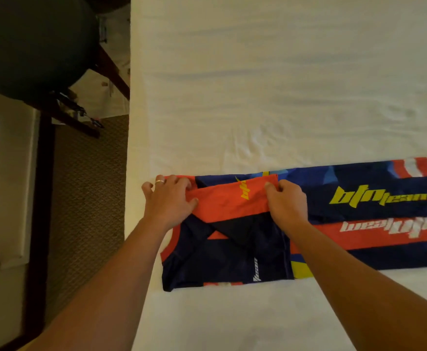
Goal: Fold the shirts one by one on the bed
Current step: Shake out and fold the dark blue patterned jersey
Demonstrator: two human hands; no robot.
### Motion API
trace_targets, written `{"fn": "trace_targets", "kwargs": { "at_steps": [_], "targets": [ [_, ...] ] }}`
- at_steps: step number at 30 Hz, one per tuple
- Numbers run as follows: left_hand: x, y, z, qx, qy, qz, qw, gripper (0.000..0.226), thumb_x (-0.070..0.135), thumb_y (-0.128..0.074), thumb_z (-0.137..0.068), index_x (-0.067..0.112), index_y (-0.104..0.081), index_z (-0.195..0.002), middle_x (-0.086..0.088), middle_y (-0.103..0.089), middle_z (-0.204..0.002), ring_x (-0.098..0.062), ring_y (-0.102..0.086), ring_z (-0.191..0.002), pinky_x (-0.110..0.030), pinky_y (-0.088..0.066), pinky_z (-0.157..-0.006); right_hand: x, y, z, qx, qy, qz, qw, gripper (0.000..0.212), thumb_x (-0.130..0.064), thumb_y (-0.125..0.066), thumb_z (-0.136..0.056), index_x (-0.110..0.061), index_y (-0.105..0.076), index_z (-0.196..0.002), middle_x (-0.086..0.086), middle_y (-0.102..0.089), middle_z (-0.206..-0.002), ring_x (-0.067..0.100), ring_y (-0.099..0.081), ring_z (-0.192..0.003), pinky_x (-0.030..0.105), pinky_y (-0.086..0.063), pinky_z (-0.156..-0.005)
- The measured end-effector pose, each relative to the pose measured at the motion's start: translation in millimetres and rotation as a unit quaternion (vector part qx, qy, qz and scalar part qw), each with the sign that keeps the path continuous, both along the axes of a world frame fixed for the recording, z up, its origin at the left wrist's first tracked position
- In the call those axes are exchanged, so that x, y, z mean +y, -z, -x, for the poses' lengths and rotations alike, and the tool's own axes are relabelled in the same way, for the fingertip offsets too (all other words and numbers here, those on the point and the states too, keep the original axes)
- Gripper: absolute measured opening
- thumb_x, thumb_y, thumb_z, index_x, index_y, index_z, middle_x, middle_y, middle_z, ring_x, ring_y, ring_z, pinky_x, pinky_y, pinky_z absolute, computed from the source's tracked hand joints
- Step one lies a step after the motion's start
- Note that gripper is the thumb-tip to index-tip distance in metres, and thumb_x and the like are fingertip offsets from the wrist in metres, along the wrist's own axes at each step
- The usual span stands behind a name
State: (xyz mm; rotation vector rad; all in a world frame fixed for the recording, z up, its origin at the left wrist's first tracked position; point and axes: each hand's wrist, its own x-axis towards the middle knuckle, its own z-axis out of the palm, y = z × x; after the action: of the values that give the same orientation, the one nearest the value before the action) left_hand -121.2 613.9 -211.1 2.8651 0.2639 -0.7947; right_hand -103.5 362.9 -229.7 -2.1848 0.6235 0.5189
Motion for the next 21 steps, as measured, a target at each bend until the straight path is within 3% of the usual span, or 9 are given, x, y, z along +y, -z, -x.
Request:
{"fn": "trace_targets", "kwargs": {
  "at_steps": [3, 7, 12, 16, 21],
  "targets": [
    [6.6, 0.0, -5.5, -0.015, -0.037, 0.038, 0.998, 0.013, 0.046, -0.054, -0.094, 0.034, -0.058, -0.091, 0.013, -0.057, -0.103, -0.023, -0.041, -0.125, -0.051, -0.018, -0.105, 0.5, 3.8, -2.9, 0.005, -0.02, 0.012, 1.0, 0.037, -0.029, -0.052, -0.098, -0.014, -0.038, -0.067, 0.002, -0.042, -0.062, 0.017, -0.038, -0.056, 0.034, -0.03, -0.051],
    [18.3, 2.5, -8.8, -0.059, -0.076, 0.079, 0.992, 0.019, 0.053, -0.052, -0.097, 0.036, -0.057, -0.09, 0.016, -0.059, -0.082, -0.016, -0.049, -0.112, -0.049, -0.015, -0.104, -4.4, 11.0, -3.7, 0.006, -0.016, 0.021, 1.0, 0.031, -0.024, -0.051, -0.098, -0.013, -0.04, -0.072, 0.004, -0.045, -0.065, 0.018, -0.039, -0.057, 0.035, -0.029, -0.052],
    [29.5, 5.2, -12.2, -0.055, -0.083, 0.083, 0.992, 0.028, 0.063, -0.052, -0.094, 0.038, -0.064, -0.091, 0.019, -0.059, -0.087, -0.016, -0.043, -0.12, -0.049, -0.012, -0.105, -4.9, 15.9, -7.3, 0.008, -0.02, 0.047, 0.999, 0.037, -0.03, -0.048, -0.102, -0.013, -0.041, -0.071, 0.003, -0.048, -0.068, 0.019, -0.044, -0.059, 0.034, -0.029, -0.052],
    [34.1, 6.2, -14.6, -0.034, -0.064, 0.076, 0.994, 0.025, 0.058, -0.054, -0.096, 0.038, -0.062, -0.083, 0.019, -0.058, -0.099, -0.021, -0.037, -0.129, -0.05, -0.01, -0.108, -4.1, 17.3, -10.7, 0.006, -0.034, 0.07, 0.997, 0.038, -0.031, -0.044, -0.104, -0.013, -0.04, -0.07, 0.004, -0.05, -0.07, 0.019, -0.046, -0.06, 0.034, -0.027, -0.052],
    [38.6, 9.1, -16.1, -0.063, -0.089, 0.112, 0.988, 0.026, 0.057, -0.051, -0.098, 0.036, -0.06, -0.086, 0.016, -0.059, -0.087, -0.017, -0.039, -0.12, -0.047, -0.011, -0.105, -4.9, 23.4, -10.0, 0.014, -0.031, 0.078, 0.996, 0.037, -0.032, -0.043, -0.103, -0.01, -0.045, -0.074, 0.007, -0.054, -0.074, 0.022, -0.049, -0.064, 0.036, -0.032, -0.055]
  ]
}}
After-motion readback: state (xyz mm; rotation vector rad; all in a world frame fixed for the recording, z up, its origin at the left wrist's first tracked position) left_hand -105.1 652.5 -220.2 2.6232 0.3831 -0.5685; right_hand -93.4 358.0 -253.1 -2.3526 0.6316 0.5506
